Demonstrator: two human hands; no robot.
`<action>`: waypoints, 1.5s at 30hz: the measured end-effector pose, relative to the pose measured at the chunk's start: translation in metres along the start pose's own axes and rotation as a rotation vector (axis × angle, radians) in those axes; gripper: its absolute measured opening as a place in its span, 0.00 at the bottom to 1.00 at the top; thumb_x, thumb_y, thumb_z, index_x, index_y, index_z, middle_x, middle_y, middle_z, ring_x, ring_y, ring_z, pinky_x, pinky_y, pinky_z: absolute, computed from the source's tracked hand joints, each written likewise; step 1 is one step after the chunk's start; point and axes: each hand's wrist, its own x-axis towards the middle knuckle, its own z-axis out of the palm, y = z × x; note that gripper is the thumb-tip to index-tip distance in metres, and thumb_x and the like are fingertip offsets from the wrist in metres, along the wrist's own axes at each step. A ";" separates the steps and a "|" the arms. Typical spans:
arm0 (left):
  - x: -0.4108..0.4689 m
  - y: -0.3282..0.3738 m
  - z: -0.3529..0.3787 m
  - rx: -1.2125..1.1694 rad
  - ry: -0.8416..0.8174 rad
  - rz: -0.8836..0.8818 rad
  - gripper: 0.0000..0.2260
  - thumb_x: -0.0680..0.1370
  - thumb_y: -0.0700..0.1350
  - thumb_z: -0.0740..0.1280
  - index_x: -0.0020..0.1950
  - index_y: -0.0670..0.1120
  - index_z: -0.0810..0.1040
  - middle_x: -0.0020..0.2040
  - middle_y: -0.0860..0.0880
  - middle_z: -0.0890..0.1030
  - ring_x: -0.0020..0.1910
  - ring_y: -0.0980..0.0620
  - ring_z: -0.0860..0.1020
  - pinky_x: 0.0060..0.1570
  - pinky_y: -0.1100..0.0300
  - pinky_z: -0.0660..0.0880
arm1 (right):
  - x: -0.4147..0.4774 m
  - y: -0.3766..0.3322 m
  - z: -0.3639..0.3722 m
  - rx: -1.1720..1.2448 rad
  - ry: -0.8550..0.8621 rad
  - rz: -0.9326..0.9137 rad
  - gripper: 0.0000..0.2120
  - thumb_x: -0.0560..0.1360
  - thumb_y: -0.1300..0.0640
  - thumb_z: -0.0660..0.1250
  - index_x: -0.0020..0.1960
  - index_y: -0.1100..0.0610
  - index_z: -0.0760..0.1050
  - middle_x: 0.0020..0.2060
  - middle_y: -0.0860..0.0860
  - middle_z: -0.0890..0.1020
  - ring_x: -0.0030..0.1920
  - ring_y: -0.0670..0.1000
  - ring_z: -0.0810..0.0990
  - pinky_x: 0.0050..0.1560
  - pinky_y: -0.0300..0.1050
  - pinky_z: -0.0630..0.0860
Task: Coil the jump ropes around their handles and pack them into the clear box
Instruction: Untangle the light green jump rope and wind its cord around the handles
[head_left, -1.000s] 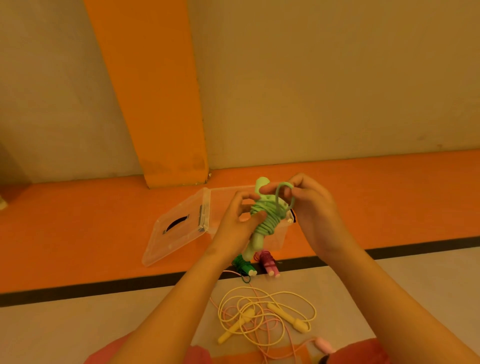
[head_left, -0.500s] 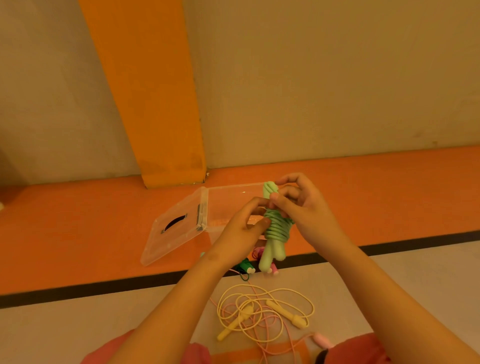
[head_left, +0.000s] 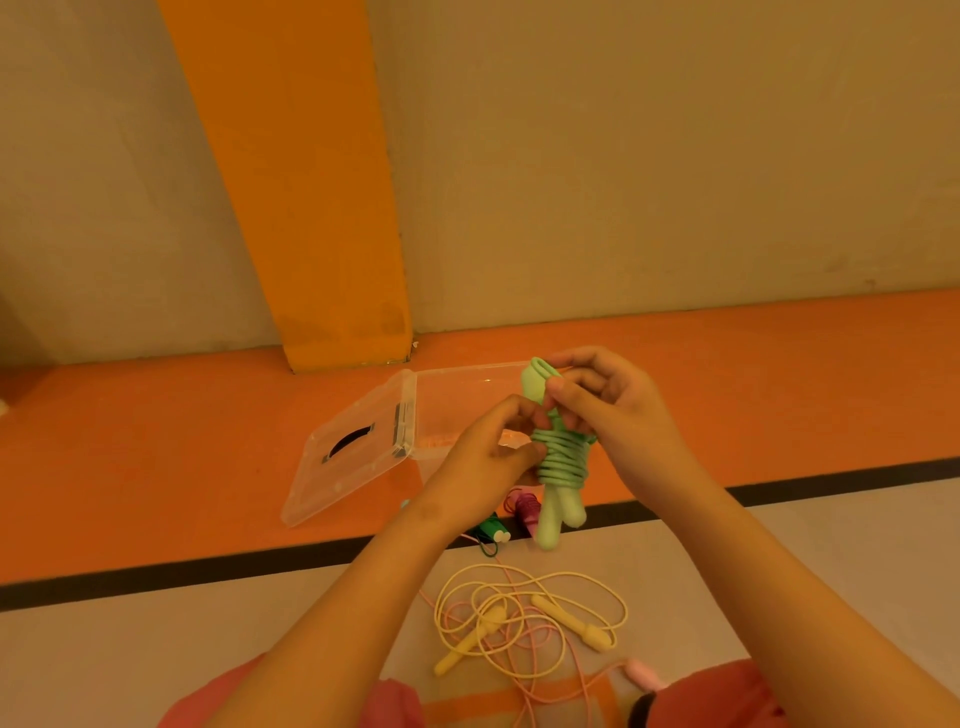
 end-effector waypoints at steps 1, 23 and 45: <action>0.000 0.000 0.000 0.005 0.002 0.003 0.08 0.79 0.32 0.61 0.51 0.45 0.72 0.53 0.42 0.74 0.43 0.42 0.80 0.50 0.43 0.79 | 0.000 0.000 0.000 0.009 -0.001 0.003 0.07 0.75 0.66 0.65 0.49 0.56 0.76 0.31 0.49 0.79 0.27 0.43 0.72 0.30 0.32 0.69; -0.001 -0.005 -0.004 0.397 0.025 0.125 0.02 0.82 0.40 0.58 0.52 0.46 0.68 0.50 0.44 0.74 0.43 0.45 0.78 0.46 0.49 0.78 | 0.005 0.009 -0.017 -0.493 0.016 -0.109 0.08 0.72 0.64 0.70 0.46 0.52 0.78 0.38 0.44 0.80 0.38 0.41 0.76 0.40 0.33 0.72; -0.007 0.007 -0.011 0.732 0.102 0.217 0.06 0.82 0.46 0.57 0.47 0.45 0.66 0.47 0.50 0.67 0.40 0.51 0.69 0.41 0.53 0.67 | 0.004 0.008 -0.012 -0.233 0.007 0.020 0.08 0.71 0.69 0.70 0.46 0.59 0.79 0.40 0.53 0.82 0.38 0.42 0.80 0.38 0.32 0.75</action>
